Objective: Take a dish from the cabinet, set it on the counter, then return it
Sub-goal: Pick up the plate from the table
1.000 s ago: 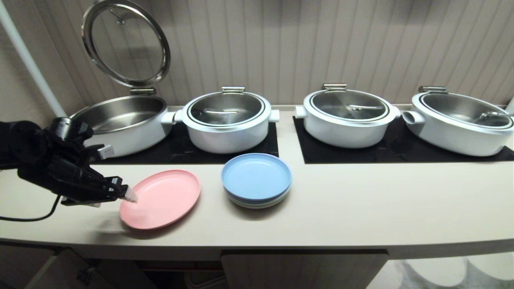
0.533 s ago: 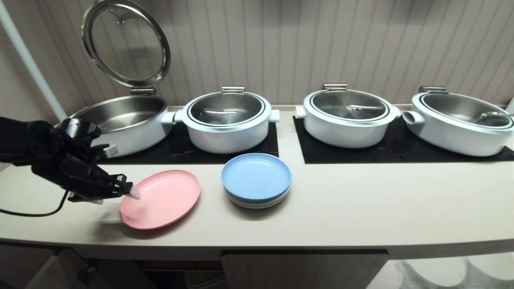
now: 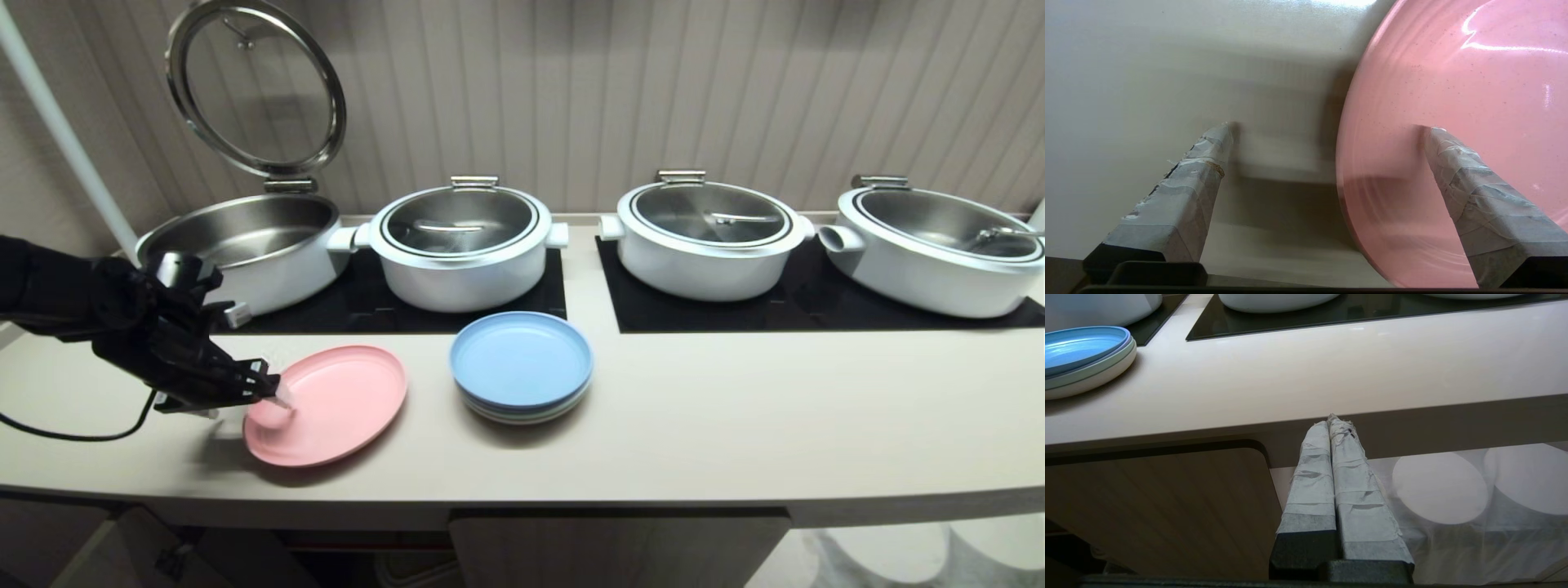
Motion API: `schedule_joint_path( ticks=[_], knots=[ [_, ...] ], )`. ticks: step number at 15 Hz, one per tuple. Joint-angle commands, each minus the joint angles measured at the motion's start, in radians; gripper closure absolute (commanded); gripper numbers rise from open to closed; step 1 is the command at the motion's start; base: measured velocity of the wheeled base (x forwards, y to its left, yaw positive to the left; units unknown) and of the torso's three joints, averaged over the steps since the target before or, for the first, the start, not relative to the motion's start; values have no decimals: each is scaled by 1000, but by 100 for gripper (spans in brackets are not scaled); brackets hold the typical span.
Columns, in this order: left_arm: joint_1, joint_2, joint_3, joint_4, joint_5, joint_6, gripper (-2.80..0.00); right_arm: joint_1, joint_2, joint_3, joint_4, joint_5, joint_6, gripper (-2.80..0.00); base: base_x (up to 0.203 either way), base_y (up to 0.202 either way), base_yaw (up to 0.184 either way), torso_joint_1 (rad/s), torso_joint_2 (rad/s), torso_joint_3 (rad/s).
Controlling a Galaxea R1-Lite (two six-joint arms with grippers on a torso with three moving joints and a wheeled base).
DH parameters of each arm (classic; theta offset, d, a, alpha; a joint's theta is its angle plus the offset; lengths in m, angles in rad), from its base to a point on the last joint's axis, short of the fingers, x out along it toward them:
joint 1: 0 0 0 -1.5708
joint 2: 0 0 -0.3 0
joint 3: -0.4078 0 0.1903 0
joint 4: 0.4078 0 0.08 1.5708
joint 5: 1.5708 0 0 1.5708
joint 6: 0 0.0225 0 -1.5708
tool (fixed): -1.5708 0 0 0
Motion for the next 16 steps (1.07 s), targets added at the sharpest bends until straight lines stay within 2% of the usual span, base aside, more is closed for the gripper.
schedule_joint_path(
  ticks=[1, 16],
  knots=[
    [1, 11, 0, 3, 0, 0, -280, 0, 0, 0, 0, 0, 0, 0, 0, 0, 0, 0, 0, 0],
    [-1, 25, 10, -26, 0, -1, -280, 0, 0, 0, 0, 0, 0, 0, 0, 0, 0, 0, 0, 0]
  ],
)
